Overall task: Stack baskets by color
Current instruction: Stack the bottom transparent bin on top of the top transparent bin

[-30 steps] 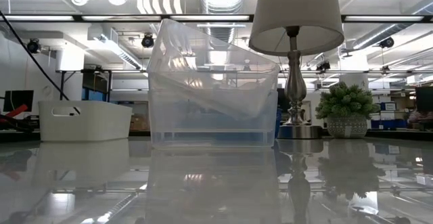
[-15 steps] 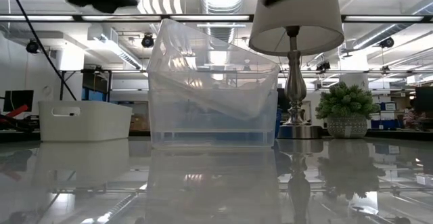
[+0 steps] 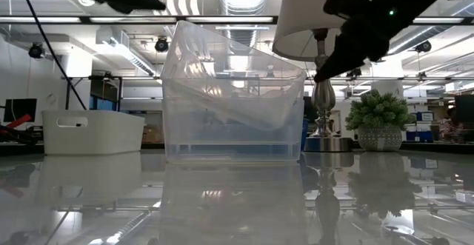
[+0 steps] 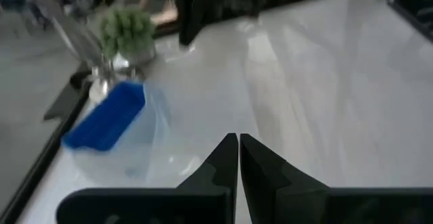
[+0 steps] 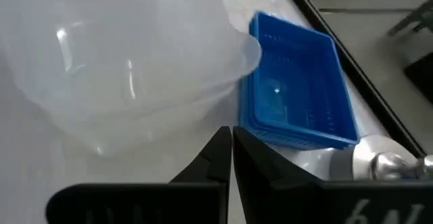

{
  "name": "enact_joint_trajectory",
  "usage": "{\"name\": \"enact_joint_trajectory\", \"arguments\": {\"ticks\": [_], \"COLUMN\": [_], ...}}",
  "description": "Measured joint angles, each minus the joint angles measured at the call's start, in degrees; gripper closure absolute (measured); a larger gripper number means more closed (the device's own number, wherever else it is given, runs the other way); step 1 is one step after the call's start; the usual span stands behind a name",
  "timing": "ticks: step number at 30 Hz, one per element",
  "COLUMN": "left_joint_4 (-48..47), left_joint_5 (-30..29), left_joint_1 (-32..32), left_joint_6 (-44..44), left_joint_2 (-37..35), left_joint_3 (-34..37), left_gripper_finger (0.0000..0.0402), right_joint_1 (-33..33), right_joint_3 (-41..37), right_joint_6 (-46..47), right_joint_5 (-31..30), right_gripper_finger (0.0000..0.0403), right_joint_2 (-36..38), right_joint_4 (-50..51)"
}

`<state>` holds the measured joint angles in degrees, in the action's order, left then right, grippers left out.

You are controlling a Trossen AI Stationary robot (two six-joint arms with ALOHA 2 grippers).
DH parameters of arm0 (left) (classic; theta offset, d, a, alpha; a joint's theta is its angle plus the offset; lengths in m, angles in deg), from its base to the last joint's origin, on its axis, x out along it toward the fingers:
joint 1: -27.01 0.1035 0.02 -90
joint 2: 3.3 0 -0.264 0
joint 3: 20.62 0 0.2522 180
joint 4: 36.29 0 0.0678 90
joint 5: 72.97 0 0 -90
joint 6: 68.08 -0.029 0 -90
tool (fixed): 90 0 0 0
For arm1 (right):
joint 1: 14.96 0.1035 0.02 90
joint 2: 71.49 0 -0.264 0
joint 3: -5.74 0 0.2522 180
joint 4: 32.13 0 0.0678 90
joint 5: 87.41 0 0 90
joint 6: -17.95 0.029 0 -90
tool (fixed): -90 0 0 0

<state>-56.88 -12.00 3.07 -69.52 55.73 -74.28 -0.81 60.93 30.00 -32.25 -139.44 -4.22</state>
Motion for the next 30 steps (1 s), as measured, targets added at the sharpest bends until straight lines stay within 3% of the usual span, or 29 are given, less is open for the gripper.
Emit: {"name": "enact_joint_trajectory", "arguments": {"ticks": [3, 8, 11, 16, 20, 30], "left_joint_4": [3.37, -8.38, -12.53, -12.71, -13.41, -29.31], "left_joint_5": [0.37, 7.36, 7.50, 6.73, 6.00, 9.80], "left_joint_1": [0.44, 1.11, 1.13, 3.23, 5.67, 10.23], "left_joint_6": [-2.02, 0.97, 0.24, -1.91, -2.17, -2.32], "left_joint_2": [2.15, 7.70, 11.46, 18.37, 22.93, 32.91], "left_joint_3": [-2.68, -12.60, -17.33, -22.09, -25.16, -35.97], "left_gripper_finger": [0.0402, 0.0379, 0.0336, 0.0247, 0.0198, 0.0201], "right_joint_1": [-0.81, -0.81, -0.81, -0.81, -0.81, -0.39], "right_joint_3": [-2.31, -3.00, -3.04, -3.25, -3.24, -3.35], "right_joint_6": [-3.25, -7.33, -8.42, -11.17, -10.66, -7.56], "right_joint_5": [0.30, 0.19, 0.21, 0.89, 2.93, 5.08], "right_gripper_finger": [0.0394, 0.0394, 0.0394, 0.0394, 0.0394, 0.0394], "right_joint_2": [1.56, 5.10, 7.15, 9.24, 11.27, 12.62], "right_joint_4": [-4.87, -7.22, -7.47, -7.02, -6.00, -2.04]}}
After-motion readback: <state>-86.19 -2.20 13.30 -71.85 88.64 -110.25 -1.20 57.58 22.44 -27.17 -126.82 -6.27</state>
